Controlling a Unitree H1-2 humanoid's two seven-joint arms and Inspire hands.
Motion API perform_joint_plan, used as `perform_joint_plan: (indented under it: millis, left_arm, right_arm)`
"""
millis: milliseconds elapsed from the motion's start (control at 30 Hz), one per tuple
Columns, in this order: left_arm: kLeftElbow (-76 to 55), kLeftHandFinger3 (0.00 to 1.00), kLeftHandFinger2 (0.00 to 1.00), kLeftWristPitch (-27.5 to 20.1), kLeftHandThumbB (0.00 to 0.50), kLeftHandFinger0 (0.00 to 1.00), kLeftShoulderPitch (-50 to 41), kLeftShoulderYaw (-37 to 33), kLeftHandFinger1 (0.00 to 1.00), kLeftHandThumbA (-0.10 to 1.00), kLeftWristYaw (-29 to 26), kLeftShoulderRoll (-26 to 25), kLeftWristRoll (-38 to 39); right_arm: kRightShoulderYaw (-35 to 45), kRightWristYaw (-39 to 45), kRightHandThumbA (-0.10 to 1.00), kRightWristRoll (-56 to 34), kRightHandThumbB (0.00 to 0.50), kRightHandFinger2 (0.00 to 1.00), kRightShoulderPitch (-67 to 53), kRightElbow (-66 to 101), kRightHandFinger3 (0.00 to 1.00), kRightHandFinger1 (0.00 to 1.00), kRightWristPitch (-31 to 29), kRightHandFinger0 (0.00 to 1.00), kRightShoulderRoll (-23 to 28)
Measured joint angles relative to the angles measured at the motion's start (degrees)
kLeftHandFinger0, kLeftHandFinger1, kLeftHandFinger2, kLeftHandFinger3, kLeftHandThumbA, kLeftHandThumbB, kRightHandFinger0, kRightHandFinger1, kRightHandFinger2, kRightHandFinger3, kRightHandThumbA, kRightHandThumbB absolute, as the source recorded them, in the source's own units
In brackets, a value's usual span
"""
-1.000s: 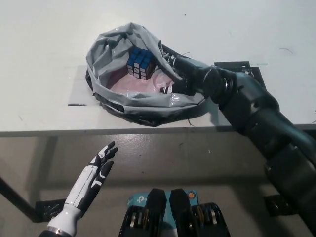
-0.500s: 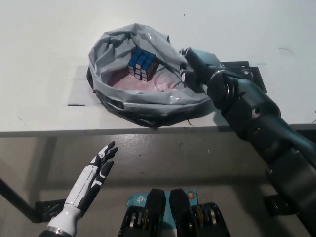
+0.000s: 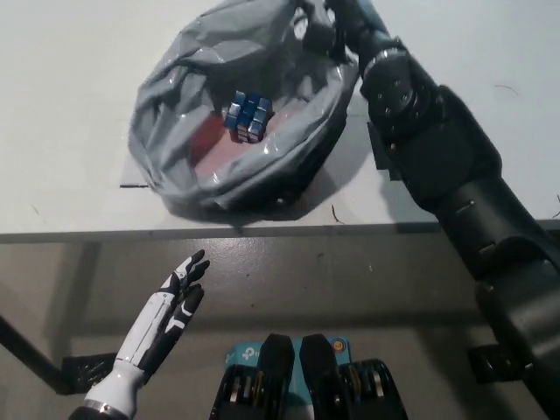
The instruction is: Use the right hand to pick up a rubix's cube and place it into a plastic bag and lift the bag
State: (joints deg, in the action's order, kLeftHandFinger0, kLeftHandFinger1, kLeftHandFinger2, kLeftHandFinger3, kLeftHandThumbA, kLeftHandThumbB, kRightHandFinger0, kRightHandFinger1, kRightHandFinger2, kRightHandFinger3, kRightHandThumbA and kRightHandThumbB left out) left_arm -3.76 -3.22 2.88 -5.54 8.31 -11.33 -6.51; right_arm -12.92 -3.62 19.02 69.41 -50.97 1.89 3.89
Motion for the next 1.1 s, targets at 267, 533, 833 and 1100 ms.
perform_joint_plan:
  millis: [267,533,833,1100]
  left_arm:
    - [-0.11,1.0,1.0,0.0,0.08,0.96,-0.18,0.01,1.0,0.97,0.0,0.02,0.22]
    - [-0.08,1.0,1.0,-0.02,0.07,0.94,-0.18,0.01,1.0,0.99,-0.01,0.03,0.21]
    - [0.08,1.0,1.0,-0.03,0.082,0.94,-0.17,0.01,1.0,0.99,-0.01,0.05,0.21]
    - [0.08,1.0,1.0,-0.03,0.074,0.94,-0.16,0.02,1.0,0.96,-0.01,0.04,0.22]
  right_arm:
    - [6.64,3.42,-0.1,-4.54,0.136,0.84,4.72,5.25,0.94,0.49,4.93,0.03,0.24]
    - [13.69,4.3,-0.1,-9.0,0.139,0.84,12.17,2.53,0.69,0.43,6.2,0.0,0.53]
    - [20.63,4.16,-0.1,-13.11,0.09,0.87,20.22,-6.13,0.78,0.37,6.97,0.0,0.93]
    - [24.27,3.5,-0.1,-15.63,0.171,0.84,25.19,-9.81,0.87,0.4,7.0,0.0,0.97]
